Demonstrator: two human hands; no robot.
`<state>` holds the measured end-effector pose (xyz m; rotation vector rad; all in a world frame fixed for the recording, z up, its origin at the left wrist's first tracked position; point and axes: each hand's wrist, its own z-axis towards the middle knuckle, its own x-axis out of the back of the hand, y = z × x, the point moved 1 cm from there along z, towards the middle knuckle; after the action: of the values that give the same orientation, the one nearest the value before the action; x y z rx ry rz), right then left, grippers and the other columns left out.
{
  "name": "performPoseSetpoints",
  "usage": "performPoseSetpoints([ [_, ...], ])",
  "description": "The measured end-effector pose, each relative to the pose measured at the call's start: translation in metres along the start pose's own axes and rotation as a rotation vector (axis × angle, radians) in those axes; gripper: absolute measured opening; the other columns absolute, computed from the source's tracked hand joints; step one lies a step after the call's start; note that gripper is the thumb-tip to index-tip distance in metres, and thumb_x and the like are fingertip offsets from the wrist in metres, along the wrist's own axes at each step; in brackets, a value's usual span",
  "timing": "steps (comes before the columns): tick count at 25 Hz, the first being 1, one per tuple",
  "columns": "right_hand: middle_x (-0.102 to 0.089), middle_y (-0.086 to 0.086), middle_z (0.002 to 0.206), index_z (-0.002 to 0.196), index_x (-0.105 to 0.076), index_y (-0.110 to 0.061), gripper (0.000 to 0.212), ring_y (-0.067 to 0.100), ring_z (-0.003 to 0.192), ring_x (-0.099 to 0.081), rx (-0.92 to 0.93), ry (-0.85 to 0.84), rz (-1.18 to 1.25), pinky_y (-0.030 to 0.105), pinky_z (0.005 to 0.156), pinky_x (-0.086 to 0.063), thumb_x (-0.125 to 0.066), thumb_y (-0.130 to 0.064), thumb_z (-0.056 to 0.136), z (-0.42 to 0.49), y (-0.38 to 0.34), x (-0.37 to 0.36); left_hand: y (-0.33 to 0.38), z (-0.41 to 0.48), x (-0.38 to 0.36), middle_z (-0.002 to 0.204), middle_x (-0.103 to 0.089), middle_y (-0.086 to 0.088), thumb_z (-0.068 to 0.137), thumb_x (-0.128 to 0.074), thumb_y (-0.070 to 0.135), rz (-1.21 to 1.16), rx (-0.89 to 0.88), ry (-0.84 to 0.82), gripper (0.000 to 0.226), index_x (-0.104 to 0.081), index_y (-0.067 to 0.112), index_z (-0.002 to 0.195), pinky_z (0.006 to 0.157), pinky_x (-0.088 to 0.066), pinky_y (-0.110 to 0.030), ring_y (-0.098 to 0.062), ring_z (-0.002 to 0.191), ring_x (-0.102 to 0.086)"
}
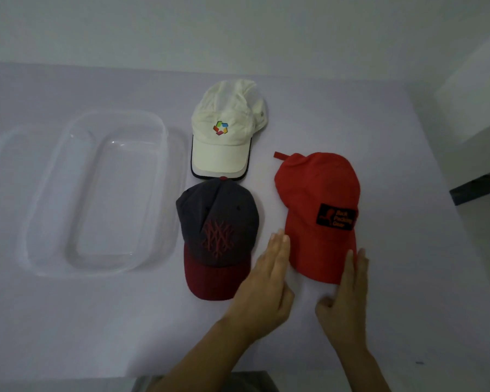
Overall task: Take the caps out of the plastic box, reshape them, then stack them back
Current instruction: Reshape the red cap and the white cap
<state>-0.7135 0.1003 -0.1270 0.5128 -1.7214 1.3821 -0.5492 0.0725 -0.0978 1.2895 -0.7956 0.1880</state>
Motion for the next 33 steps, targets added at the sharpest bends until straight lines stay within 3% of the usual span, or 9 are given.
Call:
performPoseSetpoints([
  [3,-0.02,0.012,0.154,0.146,-0.005,-0.018,0.077,0.03,0.14,-0.026,-0.007,-0.093,0.02,0.057,0.11,-0.029,-0.055,-0.019,0.088,0.012,0.018,0.011,0.002,0.019,-0.035,0.151,0.012,-0.005,0.079,-0.024,0.021,0.1,0.08,-0.092,0.074,0.011,0.008,0.143,0.118,-0.017,-0.042,-0.019,0.142,0.009],
  [6,-0.039,0.023,0.144,0.143,-0.02,-0.002,0.067,0.037,0.13,-0.043,0.014,-0.112,-0.087,0.058,0.105,-0.036,-0.027,-0.045,0.093,0.015,0.017,0.018,0.0,0.035,-0.057,0.15,-0.016,-0.024,0.077,-0.06,0.017,0.254,0.1,-0.053,0.085,-0.01,0.002,0.144,0.104,-0.031,-0.049,-0.036,0.136,-0.016],
  [9,-0.052,0.023,0.132,0.138,-0.037,0.001,0.061,0.036,0.118,-0.053,0.046,-0.067,-0.095,0.057,0.095,-0.045,-0.032,-0.036,0.09,0.014,0.01,0.03,0.004,0.048,-0.062,0.141,-0.038,-0.031,0.07,-0.077,0.014,0.272,0.208,-0.014,0.091,-0.021,-0.001,0.14,0.096,-0.041,-0.051,-0.042,0.129,-0.039],
  [12,-0.047,0.019,0.138,0.141,-0.032,-0.005,0.064,0.032,0.125,-0.046,0.094,-0.048,-0.09,0.054,0.101,-0.041,-0.051,-0.027,0.085,0.025,0.016,0.039,0.011,0.041,-0.062,0.141,-0.037,-0.033,0.073,-0.075,0.009,0.316,0.129,0.071,0.091,-0.017,-0.001,0.143,0.095,-0.039,-0.049,-0.044,0.129,-0.032],
  [16,-0.026,0.007,0.153,0.148,-0.016,-0.013,0.068,0.02,0.14,-0.028,0.148,-0.138,0.036,0.049,0.112,-0.03,-0.03,-0.045,0.089,0.034,0.015,0.042,0.011,0.031,-0.055,0.152,-0.006,-0.019,0.089,-0.046,0.015,0.244,0.035,0.05,0.083,0.014,0.022,0.147,0.107,-0.027,-0.051,-0.037,0.139,-0.008],
  [20,-0.011,-0.004,0.153,0.146,0.001,-0.026,0.066,0.013,0.142,-0.018,0.181,-0.142,0.129,0.039,0.114,-0.026,-0.027,-0.044,0.089,0.021,0.005,0.047,0.008,0.034,-0.033,0.153,0.019,0.001,0.082,-0.043,0.045,0.061,0.068,-0.018,0.09,0.019,0.024,0.144,0.115,0.007,-0.027,-0.01,0.143,0.02],
  [25,-0.041,-0.022,0.132,0.141,-0.017,-0.031,0.056,-0.02,0.114,-0.045,0.046,-0.183,0.559,0.002,0.091,-0.039,-0.046,-0.025,0.094,0.009,-0.031,0.056,0.033,0.03,-0.025,0.157,-0.014,0.006,0.087,-0.043,0.037,-0.491,0.165,0.026,0.072,0.0,0.037,0.145,0.117,-0.024,-0.037,-0.006,0.143,-0.019],
  [29,-0.048,-0.023,0.115,0.138,-0.02,-0.023,0.058,-0.024,0.095,-0.053,-0.026,-0.192,0.729,-0.002,0.077,-0.041,-0.043,0.005,0.093,0.0,-0.047,0.059,0.056,0.031,-0.019,0.14,-0.029,0.028,0.082,-0.045,0.038,-0.69,0.218,0.052,0.062,-0.016,0.038,0.137,0.103,-0.034,-0.009,0.016,0.127,-0.035],
  [33,-0.049,-0.023,0.115,0.136,-0.021,-0.031,0.055,-0.024,0.095,-0.053,0.074,-0.172,0.686,-0.002,0.076,-0.041,-0.042,-0.002,0.095,-0.004,-0.048,0.06,0.056,0.029,-0.014,0.141,-0.029,0.027,0.081,-0.046,0.04,-0.674,0.247,0.035,0.063,-0.017,0.04,0.137,0.105,-0.034,-0.012,0.014,0.129,-0.035],
])
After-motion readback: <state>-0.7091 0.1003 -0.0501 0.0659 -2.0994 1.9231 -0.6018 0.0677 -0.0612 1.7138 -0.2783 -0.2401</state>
